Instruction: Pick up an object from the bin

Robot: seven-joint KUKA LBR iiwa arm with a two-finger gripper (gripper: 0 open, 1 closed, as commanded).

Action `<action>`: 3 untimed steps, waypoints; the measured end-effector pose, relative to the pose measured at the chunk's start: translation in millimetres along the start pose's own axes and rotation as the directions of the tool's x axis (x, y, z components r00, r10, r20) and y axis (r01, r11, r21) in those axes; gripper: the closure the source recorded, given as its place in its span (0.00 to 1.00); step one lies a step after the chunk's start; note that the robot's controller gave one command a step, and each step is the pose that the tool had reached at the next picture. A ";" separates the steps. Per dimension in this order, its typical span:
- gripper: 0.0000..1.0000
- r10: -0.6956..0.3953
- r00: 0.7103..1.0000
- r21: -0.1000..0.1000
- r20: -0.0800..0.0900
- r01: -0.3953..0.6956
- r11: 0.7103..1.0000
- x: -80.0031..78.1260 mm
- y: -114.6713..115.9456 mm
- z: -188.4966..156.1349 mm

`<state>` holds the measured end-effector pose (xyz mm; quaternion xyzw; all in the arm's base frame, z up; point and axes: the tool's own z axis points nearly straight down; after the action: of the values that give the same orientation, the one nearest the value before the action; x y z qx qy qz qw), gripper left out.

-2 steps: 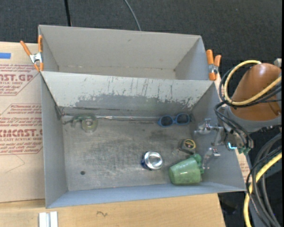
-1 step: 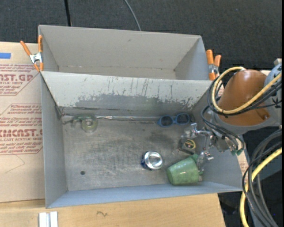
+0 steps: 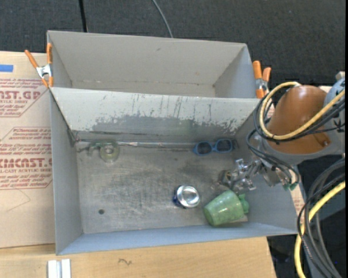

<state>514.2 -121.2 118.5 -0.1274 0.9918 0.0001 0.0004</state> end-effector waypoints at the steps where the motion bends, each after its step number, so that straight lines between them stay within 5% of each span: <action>1: 0.00 -0.001 1.000 0.000 0.000 0.001 1.000 -0.2 0.1 -0.1; 2: 0.00 -0.192 0.981 0.006 0.009 0.191 0.981 -10.9 27.1 36.2; 3: 0.00 -0.232 0.973 0.002 0.004 0.232 0.973 -20.1 79.0 46.8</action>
Offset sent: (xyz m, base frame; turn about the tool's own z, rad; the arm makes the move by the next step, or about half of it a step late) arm 0.0000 0.0000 0.0000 0.0000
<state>513.6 -39.7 71.7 -0.2425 0.9701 -0.0006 0.0024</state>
